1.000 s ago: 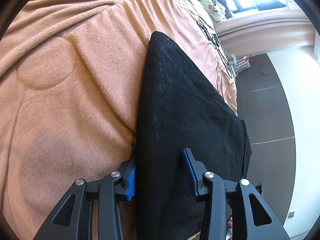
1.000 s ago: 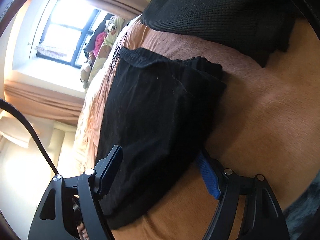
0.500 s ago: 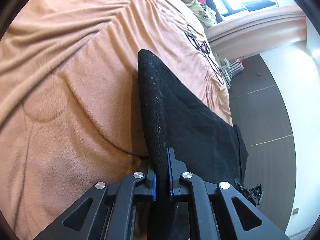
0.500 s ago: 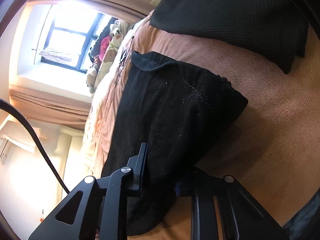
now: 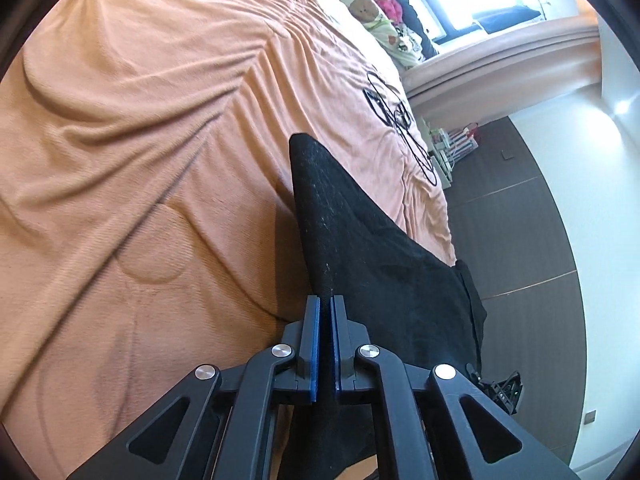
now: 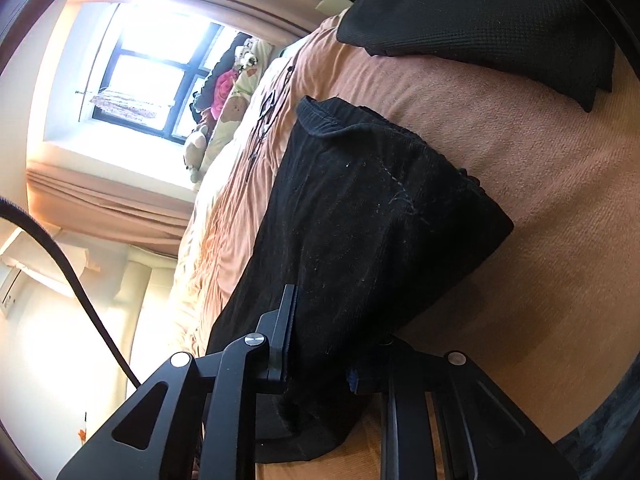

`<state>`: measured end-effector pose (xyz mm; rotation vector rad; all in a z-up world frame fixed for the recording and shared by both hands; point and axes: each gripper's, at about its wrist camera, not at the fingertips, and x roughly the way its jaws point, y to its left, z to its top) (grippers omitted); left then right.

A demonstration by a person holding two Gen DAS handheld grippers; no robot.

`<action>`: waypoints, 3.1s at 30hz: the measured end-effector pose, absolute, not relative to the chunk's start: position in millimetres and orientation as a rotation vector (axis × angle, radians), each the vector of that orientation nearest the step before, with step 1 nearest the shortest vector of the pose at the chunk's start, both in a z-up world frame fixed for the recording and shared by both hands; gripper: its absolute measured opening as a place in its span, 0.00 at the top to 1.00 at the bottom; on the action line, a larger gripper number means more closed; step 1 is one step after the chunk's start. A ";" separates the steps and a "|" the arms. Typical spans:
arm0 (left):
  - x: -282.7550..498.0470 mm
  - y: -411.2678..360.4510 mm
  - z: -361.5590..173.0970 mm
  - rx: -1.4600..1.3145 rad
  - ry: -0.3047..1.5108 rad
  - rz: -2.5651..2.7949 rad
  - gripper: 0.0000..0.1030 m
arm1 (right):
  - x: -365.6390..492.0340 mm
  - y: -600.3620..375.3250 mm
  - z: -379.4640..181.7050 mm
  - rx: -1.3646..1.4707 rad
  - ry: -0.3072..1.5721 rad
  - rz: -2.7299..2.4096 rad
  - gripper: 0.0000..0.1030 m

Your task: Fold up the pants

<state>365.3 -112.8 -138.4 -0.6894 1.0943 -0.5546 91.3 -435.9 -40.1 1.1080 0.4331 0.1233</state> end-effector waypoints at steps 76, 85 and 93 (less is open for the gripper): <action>349.4 70.5 -101.1 -0.786 0.953 -0.401 0.91 | 249.2 -354.8 6.0 0.949 0.521 0.471 0.84; 343.8 101.8 -129.9 -0.792 1.009 -0.343 0.91 | 271.1 -354.5 -5.5 0.800 0.675 0.317 0.80; 330.1 108.2 -157.9 -0.774 1.072 -0.274 0.85 | 267.3 -402.8 -30.2 0.841 0.692 0.265 0.79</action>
